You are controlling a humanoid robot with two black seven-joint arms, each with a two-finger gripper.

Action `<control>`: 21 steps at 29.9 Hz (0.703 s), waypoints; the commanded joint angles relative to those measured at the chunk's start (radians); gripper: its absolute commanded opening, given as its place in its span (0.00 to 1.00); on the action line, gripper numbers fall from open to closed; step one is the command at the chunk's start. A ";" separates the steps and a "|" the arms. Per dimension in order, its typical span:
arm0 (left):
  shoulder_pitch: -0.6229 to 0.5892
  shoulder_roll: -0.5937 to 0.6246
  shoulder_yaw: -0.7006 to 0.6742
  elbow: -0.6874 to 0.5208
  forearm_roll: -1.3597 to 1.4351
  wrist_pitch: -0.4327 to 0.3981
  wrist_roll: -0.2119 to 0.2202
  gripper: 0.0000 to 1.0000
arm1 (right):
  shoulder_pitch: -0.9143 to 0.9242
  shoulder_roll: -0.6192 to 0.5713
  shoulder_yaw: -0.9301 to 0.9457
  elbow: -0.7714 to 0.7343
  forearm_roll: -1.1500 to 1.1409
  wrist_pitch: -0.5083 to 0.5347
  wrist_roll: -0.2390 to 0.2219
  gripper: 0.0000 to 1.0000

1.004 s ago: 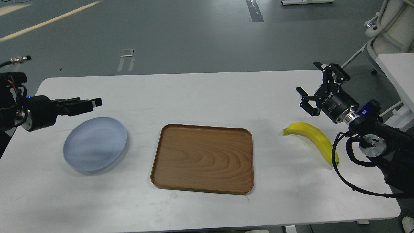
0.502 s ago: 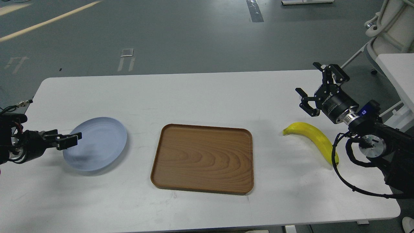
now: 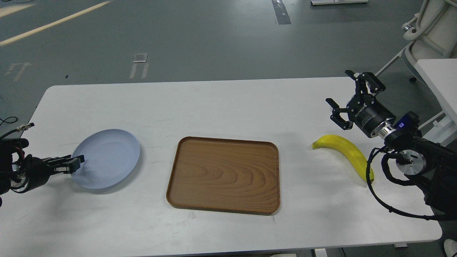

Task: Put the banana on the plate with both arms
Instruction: 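Lower the left gripper to the plate rim and grasp it, then lift the blue plate with the left gripper and lower it onto the tray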

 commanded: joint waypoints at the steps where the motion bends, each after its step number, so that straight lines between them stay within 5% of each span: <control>1: 0.000 0.001 0.000 -0.001 -0.006 0.020 0.000 0.00 | 0.000 -0.001 0.000 0.000 -0.003 0.000 0.000 1.00; 15: -0.043 0.005 -0.008 -0.002 -0.035 0.040 0.000 0.00 | 0.003 -0.004 0.002 0.000 -0.003 0.000 0.000 1.00; 21: -0.257 0.011 -0.003 -0.065 -0.056 -0.132 0.000 0.00 | 0.003 -0.010 0.000 0.000 -0.005 0.000 0.000 1.00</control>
